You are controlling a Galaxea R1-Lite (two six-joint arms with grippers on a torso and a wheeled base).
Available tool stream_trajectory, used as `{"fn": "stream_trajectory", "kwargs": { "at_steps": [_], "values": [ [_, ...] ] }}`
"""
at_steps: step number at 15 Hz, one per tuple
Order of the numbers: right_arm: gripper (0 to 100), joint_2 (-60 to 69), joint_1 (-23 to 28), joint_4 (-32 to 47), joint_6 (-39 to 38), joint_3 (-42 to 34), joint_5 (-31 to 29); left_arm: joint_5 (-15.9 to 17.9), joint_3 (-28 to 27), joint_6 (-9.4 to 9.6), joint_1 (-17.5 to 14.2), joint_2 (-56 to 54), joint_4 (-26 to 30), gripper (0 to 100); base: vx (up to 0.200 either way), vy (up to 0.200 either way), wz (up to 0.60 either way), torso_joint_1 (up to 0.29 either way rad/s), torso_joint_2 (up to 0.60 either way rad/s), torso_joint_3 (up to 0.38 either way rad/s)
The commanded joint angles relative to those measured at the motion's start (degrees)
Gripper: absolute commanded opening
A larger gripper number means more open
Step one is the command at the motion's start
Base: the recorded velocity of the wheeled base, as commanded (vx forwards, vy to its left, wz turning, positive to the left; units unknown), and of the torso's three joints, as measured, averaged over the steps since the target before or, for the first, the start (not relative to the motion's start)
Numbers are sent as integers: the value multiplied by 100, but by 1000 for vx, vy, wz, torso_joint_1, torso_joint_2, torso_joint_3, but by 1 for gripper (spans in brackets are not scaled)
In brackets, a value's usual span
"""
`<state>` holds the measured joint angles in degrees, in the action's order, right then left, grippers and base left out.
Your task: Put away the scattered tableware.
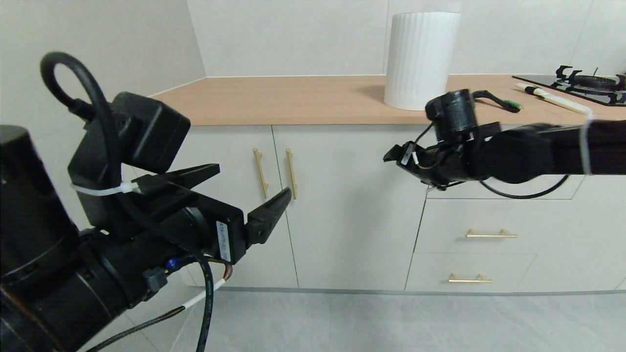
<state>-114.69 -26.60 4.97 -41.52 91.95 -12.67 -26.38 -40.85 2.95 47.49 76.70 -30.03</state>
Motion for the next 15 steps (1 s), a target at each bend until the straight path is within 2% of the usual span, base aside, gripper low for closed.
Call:
{"fn": "stream_trajectory", "kwargs": {
  "at_steps": [1, 3, 4, 5, 6, 8, 9, 10, 12, 13, 15],
  "values": [
    [100, 3541, -188, 232, 1181, -2806, 1, -7, 710, -31, -496, -621, -3, 100, 0, 0, 0, 0, 0, 0],
    [100, 4455, 129, 232, 1551, -3623, -52, -7, 1229, -31, -882, -1175, -3, 100, 0, 0, 0, 0, 0, 0],
    [100, 5308, 612, 276, 1858, -4194, -69, 1, 1730, -31, -1287, -1826, 23, 100, 0, 0, 0, 0, 0, 0],
    [100, 5651, 832, 294, 1990, -4423, -69, -7, 1976, -31, -1418, -2098, 32, 100, 0, 0, 0, 0, 0, 0],
    [100, 6547, 1271, 592, 2394, -4898, -78, -7, 2600, -23, -1708, -2784, 85, 100, 0, 0, 0, 0, 0, 0],
    [100, 7892, 1667, 1542, 2825, -5293, -184, -16, 3224, -23, -2034, -3856, 454, 100, 0, 0, 0, 0, 0, 0],
    [100, 8358, 1711, 1832, 2869, -5302, -315, -7, 3329, -23, -2332, -4287, 788, 100, 0, 0, 0, 0, 0, 0],
    [100, 8815, 1728, 2148, 2869, -5319, -614, 10, 3373, -23, -2719, -4884, 1377, 100, 0, 0, 0, 0, 0, 0],
    [100, 9307, 1728, 2403, 2913, -5574, -983, 45, 3382, -14, -3185, -5508, 1957, 100, 0, 0, 0, 0, 0, 0],
    [100, 9694, 1799, 2412, 2983, -5935, -1300, 221, 3461, -5, -3598, -5956, 2291, 100, 0, 0, 0, 0, 0, 0],
    [100, 10186, 2177, 2394, 3115, -6321, -1520, 520, 3628, -14, -3958, -6484, 2739, 100, 0, 0, 0, 0, 0, 0]
  ]
}}
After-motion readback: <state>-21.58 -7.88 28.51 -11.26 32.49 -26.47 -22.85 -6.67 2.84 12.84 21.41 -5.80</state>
